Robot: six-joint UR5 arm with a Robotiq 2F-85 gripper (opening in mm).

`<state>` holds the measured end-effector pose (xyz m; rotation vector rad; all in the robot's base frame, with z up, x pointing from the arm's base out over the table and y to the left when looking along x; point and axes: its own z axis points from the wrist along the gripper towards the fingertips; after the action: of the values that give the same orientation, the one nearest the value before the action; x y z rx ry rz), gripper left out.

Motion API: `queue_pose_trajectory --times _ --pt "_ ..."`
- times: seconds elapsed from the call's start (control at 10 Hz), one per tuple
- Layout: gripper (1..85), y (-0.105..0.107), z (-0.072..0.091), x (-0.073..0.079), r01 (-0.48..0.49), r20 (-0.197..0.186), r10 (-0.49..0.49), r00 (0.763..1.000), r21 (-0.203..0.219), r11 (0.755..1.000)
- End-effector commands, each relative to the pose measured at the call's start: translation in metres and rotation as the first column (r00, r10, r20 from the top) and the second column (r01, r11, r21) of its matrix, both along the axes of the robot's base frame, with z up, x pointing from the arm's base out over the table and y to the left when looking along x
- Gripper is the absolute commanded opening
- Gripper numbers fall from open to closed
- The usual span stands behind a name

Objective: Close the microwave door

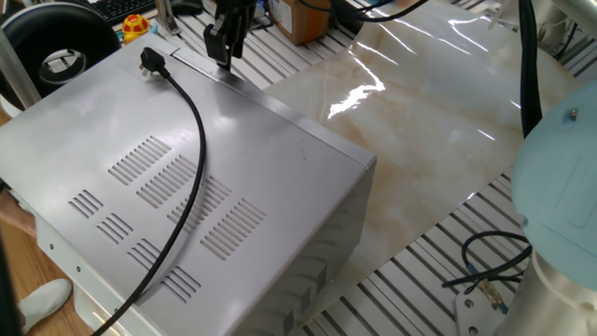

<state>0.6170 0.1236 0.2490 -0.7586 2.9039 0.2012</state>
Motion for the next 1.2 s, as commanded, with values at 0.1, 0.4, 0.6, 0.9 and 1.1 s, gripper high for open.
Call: queue_pose_trajectory --times 0.1,0.4,0.6,0.9,1.1 --pt "45.7 0.009 0.001 0.002 0.005 -0.001 -0.005 1.000 0.015 1.000" --pt "47.0 0.015 0.001 0.002 0.006 -0.001 -0.006 1.000 0.016 1.000" --pt "46.7 0.006 0.002 0.001 -0.003 0.000 0.003 1.000 0.012 1.000" --pt "46.0 -0.027 0.004 -0.013 -0.037 -0.003 0.037 0.999 -0.003 0.999" --pt "43.7 -0.032 0.004 -0.015 -0.037 -0.006 0.037 0.999 -0.021 0.999"
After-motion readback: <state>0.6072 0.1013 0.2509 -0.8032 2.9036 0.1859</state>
